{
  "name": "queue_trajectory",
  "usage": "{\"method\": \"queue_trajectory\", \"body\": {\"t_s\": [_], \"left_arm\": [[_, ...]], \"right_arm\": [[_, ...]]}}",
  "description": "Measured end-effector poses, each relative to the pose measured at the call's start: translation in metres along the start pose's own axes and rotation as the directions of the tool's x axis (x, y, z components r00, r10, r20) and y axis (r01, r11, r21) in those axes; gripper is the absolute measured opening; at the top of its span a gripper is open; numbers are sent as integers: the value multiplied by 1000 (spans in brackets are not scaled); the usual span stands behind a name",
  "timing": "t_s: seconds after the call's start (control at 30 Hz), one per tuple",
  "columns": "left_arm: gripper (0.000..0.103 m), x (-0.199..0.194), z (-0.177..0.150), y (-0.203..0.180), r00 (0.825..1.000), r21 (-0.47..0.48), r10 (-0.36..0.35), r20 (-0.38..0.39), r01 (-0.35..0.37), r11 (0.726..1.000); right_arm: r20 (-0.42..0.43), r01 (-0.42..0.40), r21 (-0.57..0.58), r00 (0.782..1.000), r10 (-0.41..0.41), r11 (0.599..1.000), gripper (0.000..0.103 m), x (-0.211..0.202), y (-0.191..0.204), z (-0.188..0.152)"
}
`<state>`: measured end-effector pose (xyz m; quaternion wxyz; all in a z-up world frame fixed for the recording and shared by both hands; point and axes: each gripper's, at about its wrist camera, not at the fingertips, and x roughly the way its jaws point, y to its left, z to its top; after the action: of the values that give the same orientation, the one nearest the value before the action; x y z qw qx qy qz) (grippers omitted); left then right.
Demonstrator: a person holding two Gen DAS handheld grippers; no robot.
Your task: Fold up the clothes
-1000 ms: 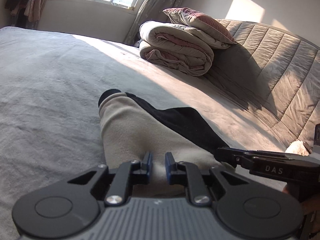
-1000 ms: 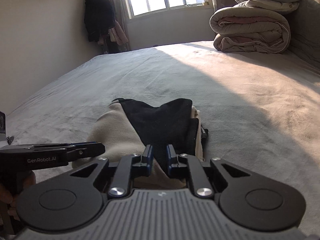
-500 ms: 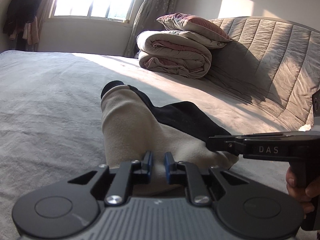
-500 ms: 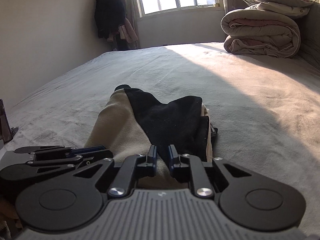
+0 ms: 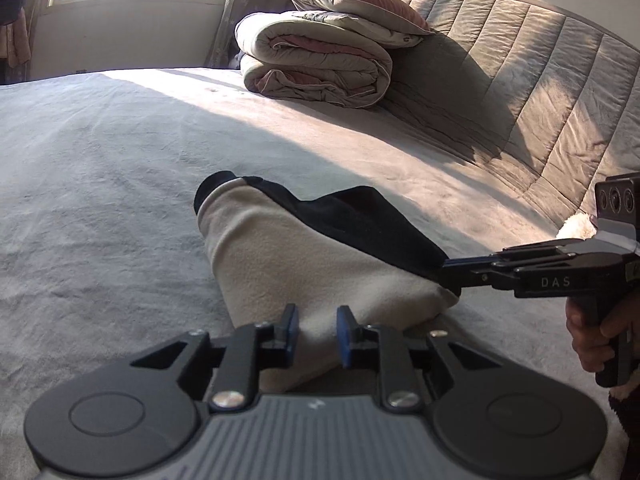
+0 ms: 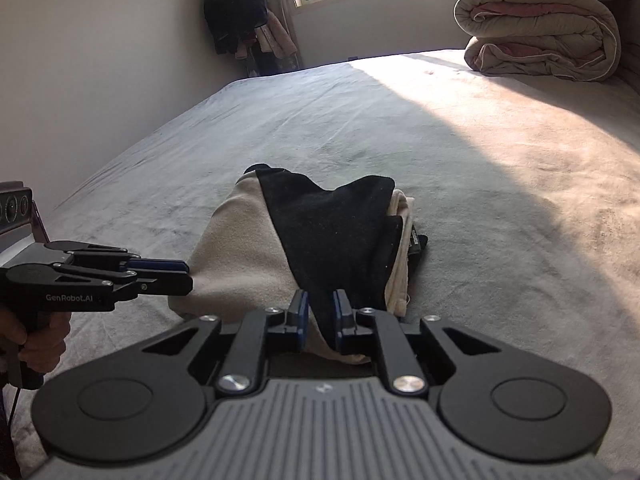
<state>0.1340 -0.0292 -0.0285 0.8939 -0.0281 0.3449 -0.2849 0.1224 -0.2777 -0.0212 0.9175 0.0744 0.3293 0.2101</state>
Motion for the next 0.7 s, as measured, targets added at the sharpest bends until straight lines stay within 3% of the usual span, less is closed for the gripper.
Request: {"method": "queue_trajectory", "body": {"t_s": [0.03, 0.13, 0.33, 0.47, 0.53, 0.67, 0.7], "left_arm": [[51, -1, 1, 2, 1000, -15, 9, -16, -9, 1000], [55, 0, 2, 12, 998, -66, 0, -65, -5, 998], [65, 3, 4, 36, 994, -233, -11, -109, -15, 972], [78, 9, 7, 52, 990, -359, -68, -123, 20, 933], [82, 13, 8, 58, 988, -407, -83, -133, 22, 913], [84, 23, 8, 69, 985, -500, -106, -138, 23, 866], [84, 25, 7, 71, 985, -522, -113, -133, 28, 853]], "right_arm": [[2, 2, 2, 1000, -2, 1000, 23, -2, 0, 1], [9, 30, 7, 999, -30, 1000, 44, -5, 3, 4], [2, 43, 24, 999, -43, 999, 60, -6, 6, 6], [0, 51, 10, 999, -51, 999, 72, -8, 9, 6], [-1, 44, 24, 999, -44, 999, 78, -8, 7, 7], [-21, 21, 93, 1000, -20, 995, 100, -5, -2, 6], [-25, 11, 123, 1000, -8, 992, 100, -4, -5, 5]]}}
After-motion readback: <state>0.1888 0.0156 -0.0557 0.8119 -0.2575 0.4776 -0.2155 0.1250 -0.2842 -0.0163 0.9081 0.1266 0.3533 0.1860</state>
